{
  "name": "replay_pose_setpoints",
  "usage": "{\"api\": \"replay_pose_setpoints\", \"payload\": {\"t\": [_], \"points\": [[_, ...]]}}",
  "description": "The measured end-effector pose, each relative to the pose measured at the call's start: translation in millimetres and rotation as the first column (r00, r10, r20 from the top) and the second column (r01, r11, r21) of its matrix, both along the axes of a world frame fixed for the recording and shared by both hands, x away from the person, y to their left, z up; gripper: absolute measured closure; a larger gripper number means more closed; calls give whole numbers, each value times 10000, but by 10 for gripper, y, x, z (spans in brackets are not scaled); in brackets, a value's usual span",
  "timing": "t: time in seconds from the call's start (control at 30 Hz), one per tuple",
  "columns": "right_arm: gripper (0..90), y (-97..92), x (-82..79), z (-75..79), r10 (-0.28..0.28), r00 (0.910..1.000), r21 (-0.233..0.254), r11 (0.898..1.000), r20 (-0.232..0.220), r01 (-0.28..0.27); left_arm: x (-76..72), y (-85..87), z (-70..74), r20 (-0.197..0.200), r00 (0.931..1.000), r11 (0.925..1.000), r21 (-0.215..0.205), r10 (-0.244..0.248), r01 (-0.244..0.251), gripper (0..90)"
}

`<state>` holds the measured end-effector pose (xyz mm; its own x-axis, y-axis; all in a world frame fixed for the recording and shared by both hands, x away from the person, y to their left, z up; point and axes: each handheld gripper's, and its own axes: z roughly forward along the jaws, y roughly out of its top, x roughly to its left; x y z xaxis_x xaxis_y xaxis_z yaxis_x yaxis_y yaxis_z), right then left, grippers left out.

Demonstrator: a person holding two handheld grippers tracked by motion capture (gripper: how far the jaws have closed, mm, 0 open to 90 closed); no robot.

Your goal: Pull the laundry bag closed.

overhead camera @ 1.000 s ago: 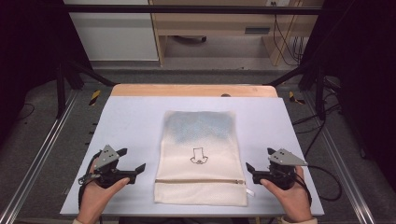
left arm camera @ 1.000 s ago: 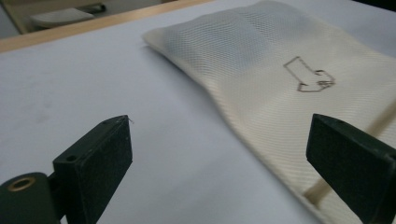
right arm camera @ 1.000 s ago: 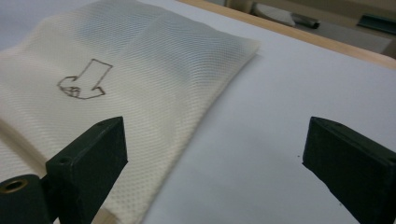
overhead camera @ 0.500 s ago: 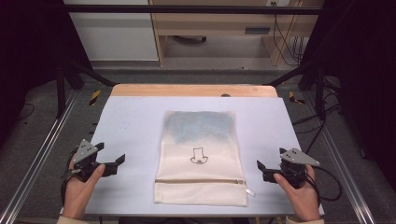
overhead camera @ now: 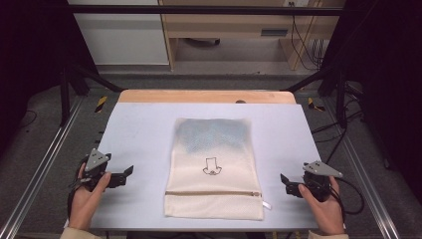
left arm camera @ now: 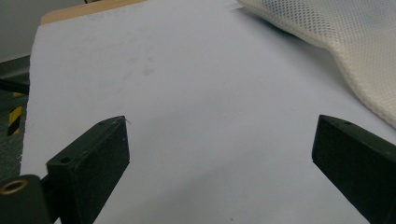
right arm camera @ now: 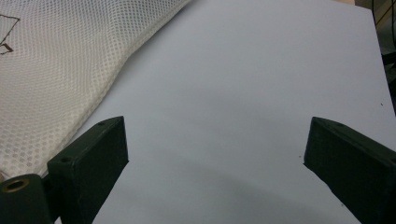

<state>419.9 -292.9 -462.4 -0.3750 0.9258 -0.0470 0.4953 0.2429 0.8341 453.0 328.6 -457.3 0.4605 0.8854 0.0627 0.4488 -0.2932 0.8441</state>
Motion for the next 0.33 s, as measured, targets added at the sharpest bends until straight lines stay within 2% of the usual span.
{"api": "replay_pose_setpoints", "payload": {"t": [0.1, 0.17, 0.27, 0.33], "points": [[69, -18, -10, -31, -17, 10000, -199, 9998, -40, 16, 50, -33, -58, -90, 10000, 9996, 285, -35, 37, 39], [74, -17, -8, -47, 5, 9999, -274, 9996, -119, -8, 60, -39, -66, -23, 10000, 9994, 335, -48, 49, 40], [74, -18, -5, -56, 78, 10000, -417, 9991, 5, -77, 84, -52, -80, 137, 9998, 9997, 198, -108, 105, 38], [74, -22, 2, -64, 69, 9999, -463, 9989, 95, -65, 108, -50, -105, 85, 9999, 9984, 542, -146, 141, 38]]}}
